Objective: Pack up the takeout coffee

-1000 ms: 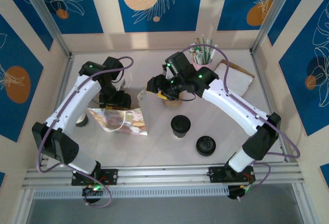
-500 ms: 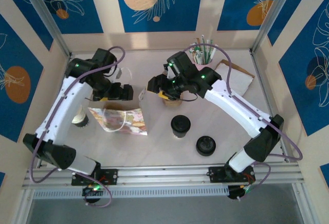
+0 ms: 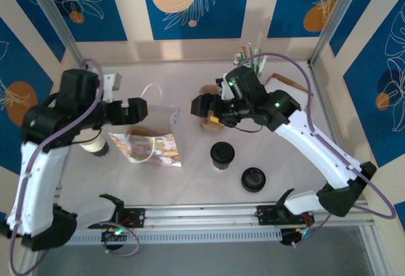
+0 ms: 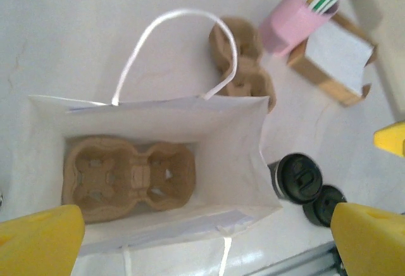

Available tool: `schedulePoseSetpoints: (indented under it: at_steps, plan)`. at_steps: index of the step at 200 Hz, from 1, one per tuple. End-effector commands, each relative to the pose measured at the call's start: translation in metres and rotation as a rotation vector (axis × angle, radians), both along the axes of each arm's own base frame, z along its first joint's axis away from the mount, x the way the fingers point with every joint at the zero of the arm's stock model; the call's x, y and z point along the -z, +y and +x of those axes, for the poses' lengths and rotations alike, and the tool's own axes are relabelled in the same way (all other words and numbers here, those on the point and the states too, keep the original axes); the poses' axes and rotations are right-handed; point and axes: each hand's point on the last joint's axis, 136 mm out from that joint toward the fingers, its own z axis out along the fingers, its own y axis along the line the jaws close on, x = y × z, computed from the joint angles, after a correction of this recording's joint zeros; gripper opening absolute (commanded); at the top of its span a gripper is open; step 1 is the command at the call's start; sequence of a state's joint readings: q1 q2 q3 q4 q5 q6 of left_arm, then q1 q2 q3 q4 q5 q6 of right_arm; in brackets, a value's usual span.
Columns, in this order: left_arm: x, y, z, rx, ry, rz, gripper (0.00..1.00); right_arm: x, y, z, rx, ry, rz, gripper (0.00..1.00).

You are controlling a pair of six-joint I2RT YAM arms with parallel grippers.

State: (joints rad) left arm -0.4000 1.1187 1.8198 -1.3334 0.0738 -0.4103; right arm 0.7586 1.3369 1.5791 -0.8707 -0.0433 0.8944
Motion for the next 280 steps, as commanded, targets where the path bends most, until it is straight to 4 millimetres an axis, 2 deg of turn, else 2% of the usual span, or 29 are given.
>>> schedulePoseSetpoints:
  at_steps: [1, 16, 30, 71, 128, 150, 184, 207, 235, 257, 280]
  plan:
    - [-0.017, 0.017, -0.014, -0.068, -0.107, -0.027, 1.0, 0.008, -0.028, -0.014, 0.015, -0.024, -0.069, 0.95]
    - [-0.019, 0.032, -0.029, -0.116, -0.153, -0.038, 1.0, 0.012, -0.043, -0.025, 0.022, -0.034, -0.09, 1.0]
    - [-0.017, 0.043, -0.045, -0.15, -0.172, -0.051, 1.0, 0.017, -0.056, -0.035, 0.027, -0.039, -0.106, 0.99]
    - [0.009, 0.07, -0.079, -0.238, -0.119, -0.042, 1.0, 0.035, -0.081, -0.059, 0.002, -0.029, -0.175, 0.99]
    - [0.062, 0.09, -0.116, -0.335, 0.067, -0.015, 0.96, 0.061, -0.083, -0.076, -0.067, 0.021, -0.272, 0.99]
    - [0.075, 0.089, -0.117, -0.346, 0.107, -0.023, 0.95, 0.073, -0.082, -0.079, -0.094, 0.034, -0.328, 0.99]
    - [0.094, 0.069, -0.104, -0.309, 0.16, -0.067, 0.91, 0.095, -0.081, -0.078, -0.129, 0.065, -0.472, 0.99]
    - [0.103, 0.063, -0.095, -0.306, 0.177, -0.071, 0.79, 0.111, -0.077, -0.078, -0.168, 0.083, -0.575, 0.99]
    - [0.113, 0.075, -0.094, -0.354, 0.19, -0.001, 0.61, 0.13, -0.08, -0.072, -0.196, 0.102, -0.728, 0.99]
    - [0.119, 0.088, -0.098, -0.394, 0.199, 0.061, 0.58, 0.142, -0.081, -0.065, -0.217, 0.109, -0.802, 1.0]
    - [0.127, 0.097, -0.101, -0.423, 0.215, 0.109, 0.57, 0.152, -0.073, -0.059, -0.251, 0.116, -0.805, 1.0]
